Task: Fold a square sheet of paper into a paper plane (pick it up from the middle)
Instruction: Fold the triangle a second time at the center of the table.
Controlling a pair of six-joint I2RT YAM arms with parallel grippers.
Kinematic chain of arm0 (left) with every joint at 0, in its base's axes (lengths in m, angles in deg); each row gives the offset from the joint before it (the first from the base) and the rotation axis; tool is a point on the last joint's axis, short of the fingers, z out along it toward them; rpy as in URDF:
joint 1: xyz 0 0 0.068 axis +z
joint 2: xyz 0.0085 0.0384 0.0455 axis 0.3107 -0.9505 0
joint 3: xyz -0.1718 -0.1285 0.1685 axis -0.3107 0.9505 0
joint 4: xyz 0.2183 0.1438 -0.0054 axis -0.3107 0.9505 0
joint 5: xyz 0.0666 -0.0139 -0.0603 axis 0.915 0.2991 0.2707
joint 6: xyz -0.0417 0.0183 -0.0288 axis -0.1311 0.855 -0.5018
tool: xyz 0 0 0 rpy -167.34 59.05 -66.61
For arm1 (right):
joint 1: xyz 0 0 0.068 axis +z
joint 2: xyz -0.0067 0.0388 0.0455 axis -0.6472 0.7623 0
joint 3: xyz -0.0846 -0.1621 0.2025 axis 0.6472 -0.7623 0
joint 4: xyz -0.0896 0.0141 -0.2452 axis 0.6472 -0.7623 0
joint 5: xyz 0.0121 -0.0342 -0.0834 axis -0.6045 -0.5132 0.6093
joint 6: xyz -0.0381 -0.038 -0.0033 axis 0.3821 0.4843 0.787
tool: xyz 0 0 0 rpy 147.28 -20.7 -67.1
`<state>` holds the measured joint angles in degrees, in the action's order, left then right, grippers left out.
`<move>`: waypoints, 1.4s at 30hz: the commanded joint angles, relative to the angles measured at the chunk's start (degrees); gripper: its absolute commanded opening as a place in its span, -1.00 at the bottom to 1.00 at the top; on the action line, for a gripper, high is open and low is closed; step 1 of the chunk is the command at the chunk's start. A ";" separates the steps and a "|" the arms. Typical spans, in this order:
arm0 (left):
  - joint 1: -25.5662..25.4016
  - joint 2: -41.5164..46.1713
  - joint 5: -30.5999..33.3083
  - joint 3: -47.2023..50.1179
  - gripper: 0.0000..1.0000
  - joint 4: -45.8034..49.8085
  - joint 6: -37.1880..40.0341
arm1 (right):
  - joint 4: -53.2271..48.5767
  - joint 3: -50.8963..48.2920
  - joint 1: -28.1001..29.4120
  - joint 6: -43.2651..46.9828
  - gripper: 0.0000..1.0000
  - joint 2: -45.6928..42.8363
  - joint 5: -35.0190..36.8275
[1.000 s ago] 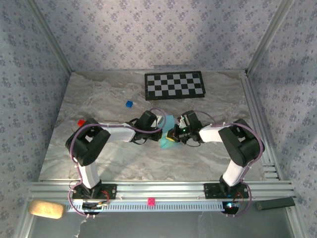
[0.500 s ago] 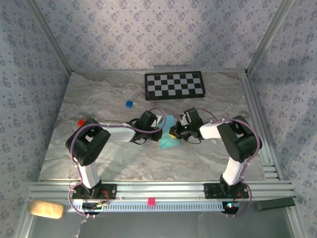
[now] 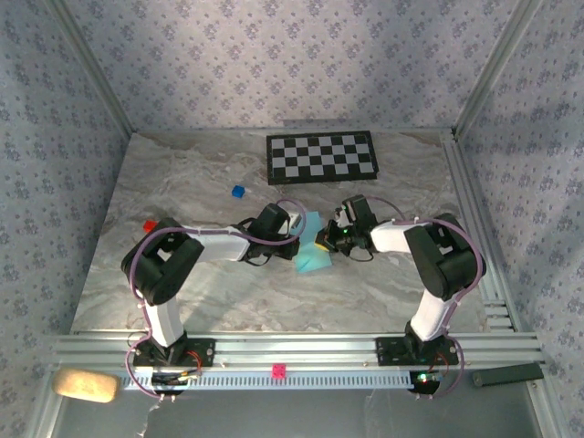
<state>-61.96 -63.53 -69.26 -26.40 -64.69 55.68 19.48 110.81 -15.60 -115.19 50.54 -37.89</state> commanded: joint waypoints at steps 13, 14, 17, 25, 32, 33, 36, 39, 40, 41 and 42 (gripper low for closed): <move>0.23 -1.57 0.37 0.88 -0.99 3.47 0.73 | -3.56 -2.23 -0.82 -7.69 -0.95 -0.68 12.07; 0.22 -1.73 0.39 0.92 -0.99 3.42 0.72 | -2.87 -1.95 -0.98 -8.34 -0.96 -0.42 10.94; 0.22 -1.88 0.37 1.13 -0.99 3.30 0.63 | -2.40 -1.45 -0.95 -10.56 -0.98 -0.62 10.50; 0.25 -1.78 0.57 1.15 -1.00 3.45 0.72 | 1.90 -0.15 -0.83 -6.50 -0.94 -4.20 7.47; 0.20 -1.70 0.22 2.20 -0.99 2.75 0.37 | -3.36 3.07 -0.66 -2.00 -0.96 -1.05 5.10; 0.23 -1.73 0.23 2.06 -1.00 2.71 0.37 | -3.37 2.93 -0.74 -2.27 -0.97 -0.33 5.19; 0.25 -1.66 0.30 1.84 -1.00 2.84 0.46 | -4.86 1.77 -0.91 -3.63 -0.99 1.71 7.94; 0.24 -1.67 0.33 1.76 -0.99 3.00 0.46 | -0.27 -1.35 -2.05 -6.26 -0.98 3.65 6.53; 0.26 -1.63 0.32 1.76 -0.99 3.01 0.54 | 1.92 -2.44 -2.26 -7.29 -0.97 3.61 5.92; 0.25 -1.65 0.34 1.76 -1.00 3.17 0.62 | 2.42 -2.85 -2.23 -7.53 -0.97 3.17 5.97; 0.26 -1.68 0.33 1.69 -1.00 3.27 0.72 | 2.28 -2.86 -2.03 -7.57 -0.97 2.44 6.05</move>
<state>-61.96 -63.68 -69.28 -26.12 -65.54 55.70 23.35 110.46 -17.35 -120.87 51.59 -33.65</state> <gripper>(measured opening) 0.043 0.051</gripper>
